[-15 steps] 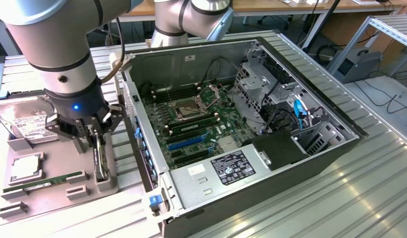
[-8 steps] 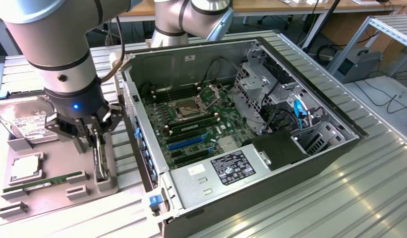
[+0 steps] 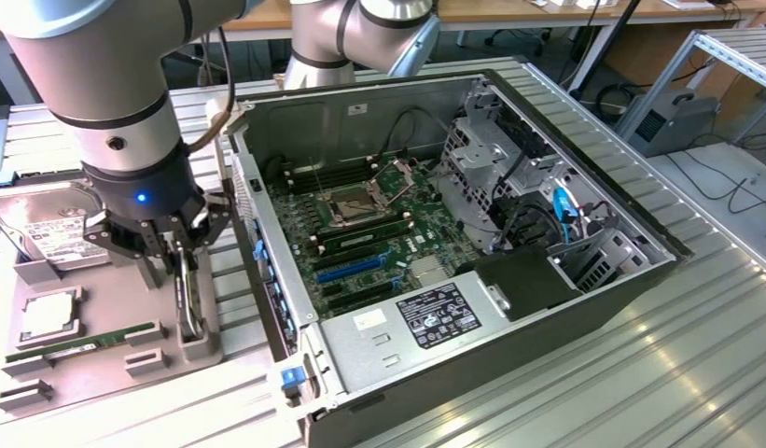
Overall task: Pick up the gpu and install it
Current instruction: 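Pick up the gpu and move the gpu toward the slot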
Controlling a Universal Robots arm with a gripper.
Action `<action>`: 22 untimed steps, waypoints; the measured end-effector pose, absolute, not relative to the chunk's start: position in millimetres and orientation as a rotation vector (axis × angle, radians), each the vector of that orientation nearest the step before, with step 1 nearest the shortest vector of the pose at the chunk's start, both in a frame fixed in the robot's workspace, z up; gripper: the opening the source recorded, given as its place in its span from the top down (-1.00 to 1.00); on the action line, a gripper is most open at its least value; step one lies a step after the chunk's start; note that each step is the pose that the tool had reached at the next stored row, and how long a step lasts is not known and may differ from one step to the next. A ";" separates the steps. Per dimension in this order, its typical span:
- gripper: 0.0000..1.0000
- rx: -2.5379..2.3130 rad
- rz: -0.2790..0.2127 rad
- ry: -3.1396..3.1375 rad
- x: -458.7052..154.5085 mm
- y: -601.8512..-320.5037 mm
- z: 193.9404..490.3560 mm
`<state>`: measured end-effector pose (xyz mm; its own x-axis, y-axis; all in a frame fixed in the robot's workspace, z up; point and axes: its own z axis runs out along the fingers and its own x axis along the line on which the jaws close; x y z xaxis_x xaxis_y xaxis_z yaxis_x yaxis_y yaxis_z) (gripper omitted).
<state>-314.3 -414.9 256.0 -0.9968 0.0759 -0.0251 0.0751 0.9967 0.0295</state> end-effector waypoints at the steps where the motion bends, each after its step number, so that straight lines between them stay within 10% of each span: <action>1: 0.47 0.118 0.044 3.113 -314.3 -414.9 256.6; 22: 0.47 0.118 0.045 3.113 -314.3 -414.9 265.2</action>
